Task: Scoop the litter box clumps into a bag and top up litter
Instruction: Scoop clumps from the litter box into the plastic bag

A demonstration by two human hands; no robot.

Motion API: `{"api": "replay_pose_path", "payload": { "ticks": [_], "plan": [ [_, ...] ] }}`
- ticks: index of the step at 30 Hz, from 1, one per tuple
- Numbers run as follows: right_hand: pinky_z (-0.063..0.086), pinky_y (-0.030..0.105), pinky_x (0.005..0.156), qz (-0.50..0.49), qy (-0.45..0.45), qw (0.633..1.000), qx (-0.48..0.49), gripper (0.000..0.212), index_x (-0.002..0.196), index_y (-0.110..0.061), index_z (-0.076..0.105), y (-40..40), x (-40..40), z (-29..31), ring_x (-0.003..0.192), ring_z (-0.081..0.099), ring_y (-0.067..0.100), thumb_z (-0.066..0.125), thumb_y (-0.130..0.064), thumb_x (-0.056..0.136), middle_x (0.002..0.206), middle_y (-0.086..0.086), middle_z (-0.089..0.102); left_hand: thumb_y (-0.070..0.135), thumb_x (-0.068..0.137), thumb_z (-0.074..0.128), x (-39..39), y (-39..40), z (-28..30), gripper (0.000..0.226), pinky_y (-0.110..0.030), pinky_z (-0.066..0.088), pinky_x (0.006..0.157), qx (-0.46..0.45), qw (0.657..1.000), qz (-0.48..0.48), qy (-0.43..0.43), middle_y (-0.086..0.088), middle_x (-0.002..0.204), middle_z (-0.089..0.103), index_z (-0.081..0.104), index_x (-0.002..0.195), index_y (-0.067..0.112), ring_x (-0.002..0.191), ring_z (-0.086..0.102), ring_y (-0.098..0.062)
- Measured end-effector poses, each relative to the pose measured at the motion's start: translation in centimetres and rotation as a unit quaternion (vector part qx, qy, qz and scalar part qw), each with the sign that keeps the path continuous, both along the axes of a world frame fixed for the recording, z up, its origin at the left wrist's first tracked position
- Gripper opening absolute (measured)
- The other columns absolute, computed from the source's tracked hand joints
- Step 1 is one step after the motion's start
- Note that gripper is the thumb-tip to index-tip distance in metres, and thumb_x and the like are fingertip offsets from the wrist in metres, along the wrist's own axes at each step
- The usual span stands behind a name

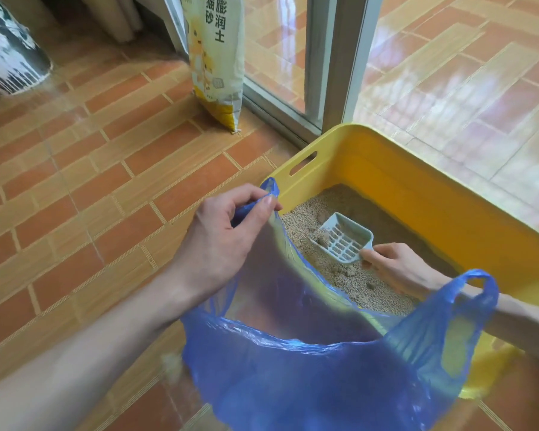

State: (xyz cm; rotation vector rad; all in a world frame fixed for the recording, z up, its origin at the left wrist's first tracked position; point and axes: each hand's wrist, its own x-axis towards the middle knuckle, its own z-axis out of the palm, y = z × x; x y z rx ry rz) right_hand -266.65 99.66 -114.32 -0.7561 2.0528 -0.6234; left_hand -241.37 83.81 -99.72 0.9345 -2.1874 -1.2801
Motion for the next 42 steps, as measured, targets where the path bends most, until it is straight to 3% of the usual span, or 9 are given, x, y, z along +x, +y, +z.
{"api": "replay_pose_path", "payload": {
  "ticks": [4, 10, 13, 16, 22, 26, 29, 37, 42],
  "plan": [
    [0.035, 0.023, 0.046, 0.006, 0.021, 1.0, -0.01, 0.039, 0.074, -0.015, 0.068, 0.2, 1.1, 0.1, 0.042, 0.044, 0.009, 0.054, -0.041, 0.099, 0.049, -0.006, 0.051, 0.039, 0.101, 0.056, 0.1, -0.5, -0.4, 0.025, -0.042, 0.027, 0.054, 0.021, 0.999, 0.011, 0.029, -0.001, 0.059, 0.031, 0.073, 0.094, 0.022, 0.056, 0.027, -0.024],
    [0.028, 0.022, 0.042, -0.063, -0.1, 0.993, -0.025, 0.038, 0.075, -0.011, 0.066, 0.0, 1.8, -0.1, 0.045, 0.033, 0.013, 0.054, -0.035, 0.101, 0.052, -0.006, 0.039, 0.039, 0.099, 0.055, 0.5, -1.1, -1.3, 0.027, -0.036, 0.027, 0.057, 0.032, 0.999, 0.023, 0.03, 0.013, 0.053, 0.036, 0.073, 0.092, 0.02, 0.055, 0.029, -0.018],
    [0.029, 0.02, 0.039, -0.068, -0.055, 0.996, -0.033, 0.039, 0.073, -0.01, 0.067, 0.1, 2.1, -0.6, 0.039, 0.034, 0.008, 0.056, -0.034, 0.101, 0.048, -0.008, 0.042, 0.039, 0.098, 0.055, 0.5, -1.3, -1.6, 0.028, -0.043, 0.029, 0.056, 0.04, 0.998, 0.025, 0.027, 0.012, 0.054, 0.036, 0.074, 0.092, 0.02, 0.057, 0.029, -0.02],
    [0.03, 0.018, 0.04, -0.054, -0.019, 0.998, -0.036, 0.04, 0.071, -0.012, 0.068, 0.1, 2.4, -0.9, 0.038, 0.036, 0.006, 0.056, -0.037, 0.101, 0.046, -0.008, 0.045, 0.038, 0.097, 0.056, 0.5, -1.5, -1.6, 0.026, -0.038, 0.031, 0.057, 0.047, 0.998, 0.034, 0.022, 0.011, 0.057, 0.041, 0.076, 0.092, 0.021, 0.057, 0.035, -0.02],
    [0.032, 0.025, 0.043, -0.059, -0.038, 0.996, -0.057, 0.041, 0.073, -0.013, 0.066, -0.1, 2.4, -0.5, 0.043, 0.037, 0.016, 0.053, -0.041, 0.1, 0.049, -0.006, 0.045, 0.03, 0.099, 0.059, -0.4, -1.7, -1.6, 0.021, -0.026, 0.034, 0.057, 0.036, 0.999, 0.03, 0.003, 0.017, 0.053, 0.049, 0.077, 0.093, 0.019, 0.053, 0.042, -0.004],
    [0.032, 0.025, 0.044, -0.069, -0.054, 0.994, -0.065, 0.039, 0.073, -0.014, 0.066, -0.3, 1.5, -0.2, 0.04, 0.035, 0.012, 0.054, -0.04, 0.1, 0.052, -0.004, 0.045, 0.029, 0.101, 0.06, -0.4, -1.4, -2.0, 0.02, -0.028, 0.031, 0.053, 0.023, 1.0, 0.014, -0.016, 0.012, 0.054, 0.042, 0.077, 0.093, 0.021, 0.054, 0.036, -0.012],
    [0.032, 0.027, 0.046, -0.043, -0.033, 0.996, -0.069, 0.04, 0.072, -0.016, 0.066, -0.4, 1.1, 0.4, 0.041, 0.037, 0.011, 0.054, -0.041, 0.1, 0.051, -0.007, 0.046, 0.029, 0.102, 0.059, -0.5, -1.4, -2.0, 0.02, -0.031, 0.029, 0.054, 0.028, 0.999, 0.004, -0.016, -0.001, 0.061, 0.038, 0.076, 0.096, 0.021, 0.057, 0.033, -0.019],
    [0.026, 0.014, 0.04, 0.059, -0.021, 0.988, -0.143, 0.043, 0.083, -0.004, 0.065, -0.4, 1.4, 6.1, 0.04, 0.03, 0.004, 0.05, -0.038, 0.104, 0.047, -0.009, 0.04, 0.025, 0.105, 0.056, -0.7, -1.6, -2.0, 0.021, -0.044, 0.029, 0.051, 0.022, 0.999, 0.024, -0.013, 0.001, 0.061, 0.037, 0.074, 0.095, 0.022, 0.06, 0.035, -0.038],
    [0.024, 0.016, 0.04, 0.119, -0.09, 0.979, -0.136, 0.041, 0.084, -0.004, 0.063, 0.3, 2.4, 9.6, 0.045, 0.026, 0.009, 0.051, -0.04, 0.1, 0.053, -0.006, 0.036, 0.026, 0.105, 0.055, -0.4, -2.3, -2.4, 0.021, -0.03, 0.028, 0.05, -0.001, 0.998, 0.066, -0.021, 0.013, 0.052, 0.042, 0.072, 0.094, 0.021, 0.054, 0.035, -0.018]
  ]
}}
